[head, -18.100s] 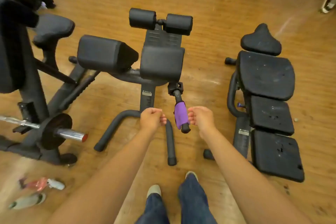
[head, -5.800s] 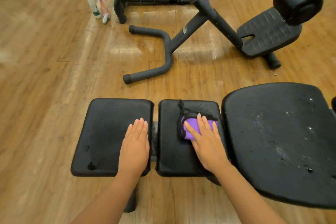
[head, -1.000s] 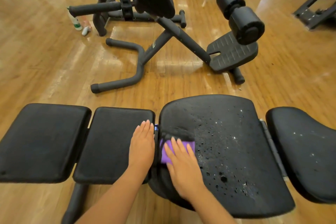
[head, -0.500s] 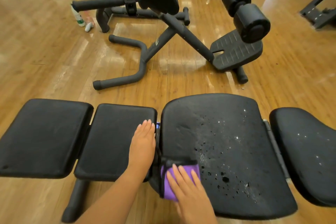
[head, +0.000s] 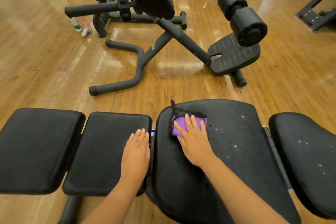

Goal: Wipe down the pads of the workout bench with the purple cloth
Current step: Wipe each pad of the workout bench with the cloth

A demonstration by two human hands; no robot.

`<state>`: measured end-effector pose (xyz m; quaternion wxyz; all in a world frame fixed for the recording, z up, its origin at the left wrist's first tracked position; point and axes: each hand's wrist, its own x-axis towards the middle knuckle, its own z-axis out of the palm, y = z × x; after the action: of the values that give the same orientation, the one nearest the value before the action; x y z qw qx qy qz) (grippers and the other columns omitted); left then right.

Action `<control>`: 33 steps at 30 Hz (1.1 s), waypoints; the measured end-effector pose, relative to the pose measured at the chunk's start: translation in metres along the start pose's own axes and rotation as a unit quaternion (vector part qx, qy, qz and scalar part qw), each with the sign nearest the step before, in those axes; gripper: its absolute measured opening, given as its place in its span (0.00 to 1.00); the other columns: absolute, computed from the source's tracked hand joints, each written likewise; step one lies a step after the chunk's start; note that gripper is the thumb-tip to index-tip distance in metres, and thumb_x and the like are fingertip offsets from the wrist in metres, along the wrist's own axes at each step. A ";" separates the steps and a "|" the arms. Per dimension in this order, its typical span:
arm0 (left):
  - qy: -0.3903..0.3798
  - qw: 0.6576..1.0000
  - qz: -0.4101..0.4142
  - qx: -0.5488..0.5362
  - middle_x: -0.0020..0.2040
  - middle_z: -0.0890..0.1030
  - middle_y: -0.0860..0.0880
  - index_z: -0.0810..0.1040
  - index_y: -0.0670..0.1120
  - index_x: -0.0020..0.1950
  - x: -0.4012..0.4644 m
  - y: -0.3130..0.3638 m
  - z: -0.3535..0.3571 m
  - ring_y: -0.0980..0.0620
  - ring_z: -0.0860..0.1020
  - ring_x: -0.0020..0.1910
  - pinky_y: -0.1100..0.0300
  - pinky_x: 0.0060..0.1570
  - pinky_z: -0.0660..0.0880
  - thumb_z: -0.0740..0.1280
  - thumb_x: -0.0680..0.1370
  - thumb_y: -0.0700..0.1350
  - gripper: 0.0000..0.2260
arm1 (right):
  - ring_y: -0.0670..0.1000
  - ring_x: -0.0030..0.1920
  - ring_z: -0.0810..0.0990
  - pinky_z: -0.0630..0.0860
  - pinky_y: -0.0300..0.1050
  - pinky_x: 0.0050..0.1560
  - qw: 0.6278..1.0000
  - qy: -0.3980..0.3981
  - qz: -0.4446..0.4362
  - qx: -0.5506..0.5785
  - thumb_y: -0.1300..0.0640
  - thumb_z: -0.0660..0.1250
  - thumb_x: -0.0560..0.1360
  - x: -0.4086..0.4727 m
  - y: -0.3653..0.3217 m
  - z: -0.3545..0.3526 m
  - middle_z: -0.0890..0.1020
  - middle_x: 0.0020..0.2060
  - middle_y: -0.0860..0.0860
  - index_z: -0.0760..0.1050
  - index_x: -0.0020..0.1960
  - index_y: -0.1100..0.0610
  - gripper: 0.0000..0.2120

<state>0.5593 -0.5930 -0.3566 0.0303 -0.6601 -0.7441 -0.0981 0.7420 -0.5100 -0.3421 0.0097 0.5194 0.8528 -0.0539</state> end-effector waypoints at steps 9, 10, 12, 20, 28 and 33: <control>-0.047 0.998 -0.019 -0.027 0.57 0.81 0.40 0.79 0.37 0.57 0.000 -0.001 -0.003 0.44 0.78 0.58 0.58 0.69 0.48 0.52 0.74 0.44 0.21 | 0.58 0.75 0.49 0.52 0.55 0.68 0.989 0.061 -0.134 -0.006 0.50 0.51 0.77 -0.142 -0.003 0.045 0.50 0.76 0.60 0.62 0.70 0.49 0.21; -0.048 0.998 -0.022 -0.028 0.57 0.81 0.40 0.79 0.37 0.57 -0.001 -0.001 -0.003 0.44 0.78 0.58 0.59 0.69 0.48 0.52 0.74 0.44 0.21 | 0.57 0.75 0.52 0.52 0.55 0.68 0.992 0.047 -0.118 0.018 0.49 0.55 0.73 -0.129 0.001 0.042 0.52 0.76 0.58 0.64 0.69 0.50 0.24; -0.039 0.998 -0.025 -0.034 0.57 0.81 0.41 0.80 0.37 0.57 -0.002 0.000 -0.004 0.44 0.79 0.58 0.59 0.69 0.49 0.51 0.76 0.44 0.21 | 0.56 0.72 0.60 0.53 0.54 0.68 0.996 0.048 -0.069 0.033 0.47 0.53 0.75 -0.091 0.010 0.031 0.63 0.73 0.56 0.66 0.69 0.49 0.22; -0.052 0.998 -0.023 -0.036 0.56 0.82 0.43 0.81 0.39 0.56 0.001 0.000 -0.003 0.46 0.79 0.57 0.59 0.69 0.50 0.37 0.81 0.49 0.33 | 0.59 0.76 0.46 0.43 0.59 0.72 0.995 0.016 0.098 -0.001 0.45 0.42 0.79 0.061 0.039 -0.005 0.50 0.76 0.58 0.50 0.76 0.46 0.25; -0.013 0.999 -0.010 -0.043 0.56 0.82 0.40 0.81 0.36 0.55 0.001 -0.003 0.001 0.43 0.79 0.57 0.61 0.70 0.50 0.40 0.81 0.50 0.31 | 0.61 0.70 0.64 0.51 0.58 0.68 0.992 0.040 -0.110 -0.056 0.45 0.57 0.70 -0.048 0.025 0.019 0.68 0.71 0.58 0.68 0.68 0.47 0.26; 0.008 0.999 0.008 -0.048 0.55 0.82 0.39 0.80 0.35 0.54 0.002 -0.003 0.004 0.48 0.69 0.60 0.63 0.71 0.47 0.40 0.82 0.50 0.32 | 0.57 0.75 0.51 0.52 0.53 0.70 0.983 0.140 -0.111 -0.045 0.46 0.46 0.78 -0.119 0.024 0.046 0.51 0.76 0.57 0.55 0.73 0.43 0.23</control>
<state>0.5559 -0.5904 -0.3602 0.0058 -0.6656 -0.7332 -0.1388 0.8165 -0.6090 -0.3810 -0.0924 0.4231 0.8995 0.0573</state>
